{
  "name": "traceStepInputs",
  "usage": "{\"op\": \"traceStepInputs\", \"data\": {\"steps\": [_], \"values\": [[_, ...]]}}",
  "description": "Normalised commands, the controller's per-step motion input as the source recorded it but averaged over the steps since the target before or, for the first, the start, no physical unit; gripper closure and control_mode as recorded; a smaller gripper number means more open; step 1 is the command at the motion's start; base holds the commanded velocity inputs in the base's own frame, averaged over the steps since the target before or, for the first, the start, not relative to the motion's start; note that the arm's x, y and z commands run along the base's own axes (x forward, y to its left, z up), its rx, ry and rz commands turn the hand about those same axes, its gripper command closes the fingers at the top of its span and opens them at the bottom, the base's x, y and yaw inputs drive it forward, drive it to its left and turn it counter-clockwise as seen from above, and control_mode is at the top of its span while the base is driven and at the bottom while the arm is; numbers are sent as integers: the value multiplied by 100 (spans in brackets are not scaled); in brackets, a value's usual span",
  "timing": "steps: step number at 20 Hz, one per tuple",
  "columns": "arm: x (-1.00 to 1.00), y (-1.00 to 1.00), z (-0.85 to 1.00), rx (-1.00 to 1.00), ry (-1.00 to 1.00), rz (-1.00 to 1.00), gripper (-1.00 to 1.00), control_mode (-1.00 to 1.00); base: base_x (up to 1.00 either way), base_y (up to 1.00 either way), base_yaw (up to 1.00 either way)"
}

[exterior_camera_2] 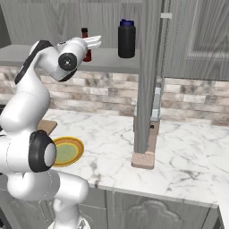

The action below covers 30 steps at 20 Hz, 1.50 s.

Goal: Pick the shrimp from the plate and place it on the cutting board. Then pick the condiment bottle from the cabinet and place it next to the cutting board.

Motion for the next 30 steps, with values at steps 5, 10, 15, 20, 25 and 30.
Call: {"op": "traceStepInputs", "data": {"steps": [5, 10, 15, 20, 25, 30], "values": [[0, 3, 10, 0, 0, -4, -100, -100, 0, 0, 0], [0, 15, 0, 0, 0, -1, -100, -100, 0, 0, 0], [0, 15, 0, 0, 0, -1, -100, -100, 0, 0, 0], [0, 6, 1, 0, 0, -1, -100, -100, 0, 0, 0], [0, 0, 2, 0, 0, -1, -100, -100, 0, 0, 0], [0, 0, 2, 0, 0, -1, -100, -100, 0, 0, 0]]}}
